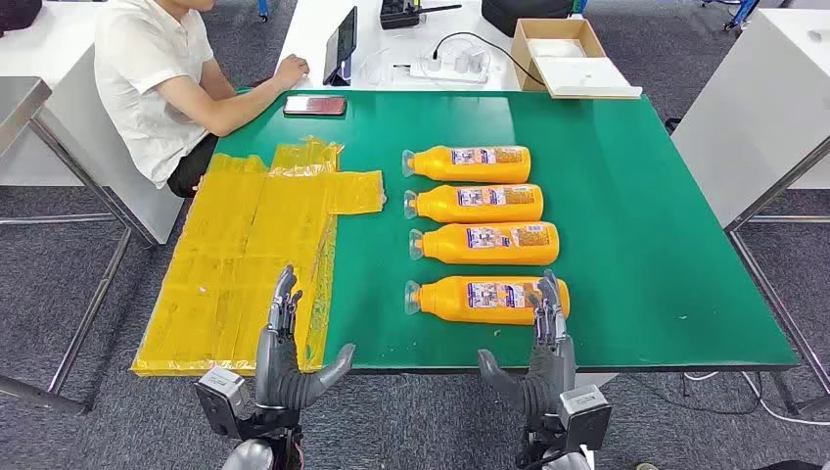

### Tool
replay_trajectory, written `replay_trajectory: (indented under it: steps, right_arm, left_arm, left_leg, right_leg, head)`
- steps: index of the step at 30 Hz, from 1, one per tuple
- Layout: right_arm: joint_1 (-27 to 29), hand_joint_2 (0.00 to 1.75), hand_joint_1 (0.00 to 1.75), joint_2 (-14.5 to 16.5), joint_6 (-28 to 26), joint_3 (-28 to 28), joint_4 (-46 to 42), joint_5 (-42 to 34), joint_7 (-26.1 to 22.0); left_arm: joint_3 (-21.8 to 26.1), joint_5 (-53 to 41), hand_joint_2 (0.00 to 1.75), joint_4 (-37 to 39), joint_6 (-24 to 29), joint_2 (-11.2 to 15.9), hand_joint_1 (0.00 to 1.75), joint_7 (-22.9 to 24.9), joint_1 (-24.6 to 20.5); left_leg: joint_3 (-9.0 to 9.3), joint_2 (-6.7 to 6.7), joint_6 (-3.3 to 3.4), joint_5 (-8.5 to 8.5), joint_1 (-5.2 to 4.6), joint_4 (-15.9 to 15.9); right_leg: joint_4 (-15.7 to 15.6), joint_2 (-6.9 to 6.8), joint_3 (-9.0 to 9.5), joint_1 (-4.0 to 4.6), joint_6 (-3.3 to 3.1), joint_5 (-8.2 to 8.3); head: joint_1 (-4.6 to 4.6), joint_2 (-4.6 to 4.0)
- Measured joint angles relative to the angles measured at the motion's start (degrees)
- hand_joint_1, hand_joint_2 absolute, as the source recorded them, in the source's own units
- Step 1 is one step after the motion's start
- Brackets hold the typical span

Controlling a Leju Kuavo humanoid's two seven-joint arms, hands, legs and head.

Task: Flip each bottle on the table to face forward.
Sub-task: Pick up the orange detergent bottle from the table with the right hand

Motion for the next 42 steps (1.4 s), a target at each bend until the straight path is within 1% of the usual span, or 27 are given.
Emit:
replay_trajectory:
  steps: [5,9,13,17,20,23,26,29,34,38,42]
  right_arm:
    - [0.0,1.75,0.00,0.4,-3.5,1.4,0.0,0.7,0.8]
    - [-0.2,1.75,0.00,0.5,-3.5,3.6,0.8,-1.5,3.0]
    - [-0.6,1.75,0.00,0.8,-8.4,5.9,1.1,0.2,3.6]
    - [-1.0,1.75,0.00,0.9,-13.8,7.8,1.1,2.2,3.0]
    - [-1.2,1.75,0.00,0.9,-15.7,8.7,1.1,3.3,2.2]
    - [-1.5,1.75,0.00,0.7,-17.5,9.4,1.0,4.4,0.4]
    - [-1.7,1.75,0.00,0.5,-18.1,9.7,0.5,4.3,-0.2]
    - [-1.7,1.75,0.00,0.4,-20.4,10.0,-0.3,5.3,-0.2]
    - [-1.7,1.75,0.00,0.0,-25.8,11.2,-0.5,8.8,-0.3]
    - [-1.8,1.75,0.00,-0.7,-28.3,11.9,-0.3,10.4,-0.3]
    - [-2.6,1.75,0.00,-1.7,-32.8,12.2,0.8,15.7,-0.2]
  left_arm:
    - [-0.2,-0.3,1.75,0.1,0.5,0.0,0.00,0.5,-0.3]
    - [-0.3,-0.7,1.75,0.3,0.7,0.0,0.00,0.2,-0.8]
    - [-0.4,-2.2,1.75,0.4,2.2,0.0,0.00,-0.2,-0.9]
    - [-0.5,-1.7,1.75,0.4,2.3,0.0,0.00,0.0,-0.9]
    - [-0.5,-1.5,1.75,0.4,2.2,0.0,0.00,0.0,-0.9]
    - [-0.5,-2.0,1.75,0.3,2.2,0.0,0.00,-1.2,-0.9]
    - [-0.4,-3.6,1.75,-0.6,3.9,-0.1,0.00,-2.2,-0.7]
    - [-0.3,-4.4,1.75,-1.3,5.5,-0.1,0.00,-1.9,-0.5]
    - [-0.1,-4.3,1.75,-1.4,5.6,-0.1,0.00,-1.7,-0.4]
    - [0.1,-4.1,1.75,-1.4,5.0,-0.1,0.00,-1.6,-0.4]
    - [0.2,-4.2,1.75,-1.5,4.2,-0.1,0.00,-1.3,-0.5]
  left_leg:
    - [0.01,0.01,0.00,0.00,0.00,0.0]
    - [0.01,0.01,0.00,0.00,0.01,0.0]
    - [0.01,0.01,-0.01,0.01,0.01,0.0]
    - [0.01,0.01,-0.01,0.01,0.01,0.0]
    - [0.01,0.01,-0.01,0.01,0.00,0.0]
    - [0.01,0.01,-0.01,0.01,0.00,0.0]
    - [0.01,0.00,-0.01,0.01,0.00,0.0]
    - [0.01,0.01,-0.01,0.01,0.00,0.0]
    - [0.01,0.01,-0.01,0.01,0.01,0.0]
    - [0.01,0.00,-0.01,0.01,0.00,0.0]
    - [0.01,0.01,-0.01,0.01,0.00,0.0]
  right_leg:
    - [0.0,0.00,0.00,0.01,0.00,0.00]
    - [0.0,0.00,0.00,0.01,0.00,0.00]
    - [0.0,0.00,0.00,0.01,0.00,0.00]
    - [0.0,0.00,0.00,0.00,0.00,0.00]
    - [0.0,0.00,0.00,0.00,0.00,0.00]
    - [0.0,0.00,0.00,0.00,0.00,0.00]
    - [0.0,0.00,0.01,0.00,0.00,0.00]
    - [0.0,0.00,0.00,0.00,0.00,0.00]
    - [0.0,0.00,0.00,0.01,0.00,0.00]
    - [0.0,0.00,0.01,0.00,0.00,0.00]
    - [0.0,0.00,0.00,0.00,0.00,0.00]
  head:
    - [-0.01,-0.01]
    - [-0.01,-0.01]
    - [-0.01,-0.01]
    - [0.00,-0.01]
    - [0.00,-0.01]
    - [-0.01,-0.01]
    - [0.00,-0.01]
    - [-0.01,0.00]
    - [-0.01,0.00]
    - [-0.01,-0.01]
    - [-0.01,-0.01]
